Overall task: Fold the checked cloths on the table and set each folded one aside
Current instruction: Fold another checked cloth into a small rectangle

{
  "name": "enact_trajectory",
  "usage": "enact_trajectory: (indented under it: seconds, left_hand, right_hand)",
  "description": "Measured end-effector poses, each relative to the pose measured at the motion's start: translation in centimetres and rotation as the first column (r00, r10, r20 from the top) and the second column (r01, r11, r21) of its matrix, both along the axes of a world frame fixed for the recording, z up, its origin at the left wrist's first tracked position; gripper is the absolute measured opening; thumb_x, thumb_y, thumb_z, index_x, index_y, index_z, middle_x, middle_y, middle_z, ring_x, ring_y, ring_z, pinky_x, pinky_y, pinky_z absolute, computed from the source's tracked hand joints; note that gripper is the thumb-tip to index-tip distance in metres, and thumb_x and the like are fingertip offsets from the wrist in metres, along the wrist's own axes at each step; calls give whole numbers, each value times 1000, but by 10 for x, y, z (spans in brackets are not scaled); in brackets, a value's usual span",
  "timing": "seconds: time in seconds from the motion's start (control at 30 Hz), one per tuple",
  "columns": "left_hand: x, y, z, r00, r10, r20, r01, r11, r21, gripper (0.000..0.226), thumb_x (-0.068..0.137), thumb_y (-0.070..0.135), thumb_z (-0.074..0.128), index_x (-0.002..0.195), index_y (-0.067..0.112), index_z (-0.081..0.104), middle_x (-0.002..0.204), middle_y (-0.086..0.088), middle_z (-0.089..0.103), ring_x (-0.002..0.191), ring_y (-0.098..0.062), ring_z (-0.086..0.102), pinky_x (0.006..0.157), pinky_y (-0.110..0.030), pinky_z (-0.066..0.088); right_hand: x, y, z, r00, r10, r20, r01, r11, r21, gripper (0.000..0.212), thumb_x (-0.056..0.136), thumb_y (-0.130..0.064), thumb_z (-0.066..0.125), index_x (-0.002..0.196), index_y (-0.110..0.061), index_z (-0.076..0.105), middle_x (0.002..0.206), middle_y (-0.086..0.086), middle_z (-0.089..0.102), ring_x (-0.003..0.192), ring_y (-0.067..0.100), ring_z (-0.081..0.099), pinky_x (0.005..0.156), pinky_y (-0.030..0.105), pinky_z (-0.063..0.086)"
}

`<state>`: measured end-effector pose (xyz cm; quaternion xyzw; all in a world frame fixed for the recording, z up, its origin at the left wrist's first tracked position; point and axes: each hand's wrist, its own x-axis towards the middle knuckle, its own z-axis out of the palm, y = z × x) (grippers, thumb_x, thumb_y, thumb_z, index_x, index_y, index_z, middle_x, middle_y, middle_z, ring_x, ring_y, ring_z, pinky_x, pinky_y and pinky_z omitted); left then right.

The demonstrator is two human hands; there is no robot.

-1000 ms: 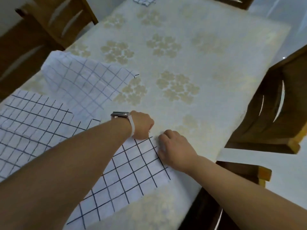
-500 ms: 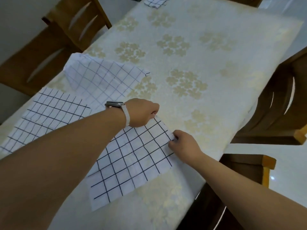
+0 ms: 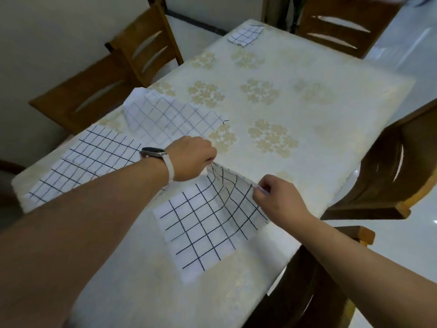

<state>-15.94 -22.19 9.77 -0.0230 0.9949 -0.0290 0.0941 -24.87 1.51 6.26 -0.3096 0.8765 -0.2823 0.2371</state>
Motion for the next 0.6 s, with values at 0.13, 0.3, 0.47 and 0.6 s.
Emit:
enact_trajectory:
  seconds: [0.13,0.3,0.47,0.6]
  left_hand:
    - [38,-13,7,998,-54,-30,50,993,-111,13,95,18,45,90,19,57,87,1,57,76,-21,48,67,-36,41]
    - [91,-21,2,995,-65,77,79,978,-194,7,87,13,56,90,18,58,87,-1,55,75,-20,46,62,-33,30]
    - [135,-19,-29,984,-88,154,123,965,-232,19,71,3,68,79,16,57,79,-3,55,70,-23,49,61,-32,28]
    - [156,-11,-62,957,51,285,23,968,-252,23,88,5,48,107,15,55,109,-6,52,101,-26,47,82,-38,37]
  right_hand:
    - [36,-11,23,983,145,-112,-143,989,26,13,87,-29,54,78,-20,56,73,-4,58,68,18,55,56,30,42]
    - [92,-22,16,857,410,-313,-406,910,84,15,91,-29,46,80,-20,46,80,-4,47,72,23,47,59,30,38]
    - [140,-35,-21,775,577,-259,-558,816,150,9,89,-25,45,81,-19,46,88,4,57,80,30,55,58,30,35]
    - [165,-42,-55,716,661,-225,-633,750,193,8,87,-22,46,85,-15,50,88,5,59,79,30,56,56,31,31]
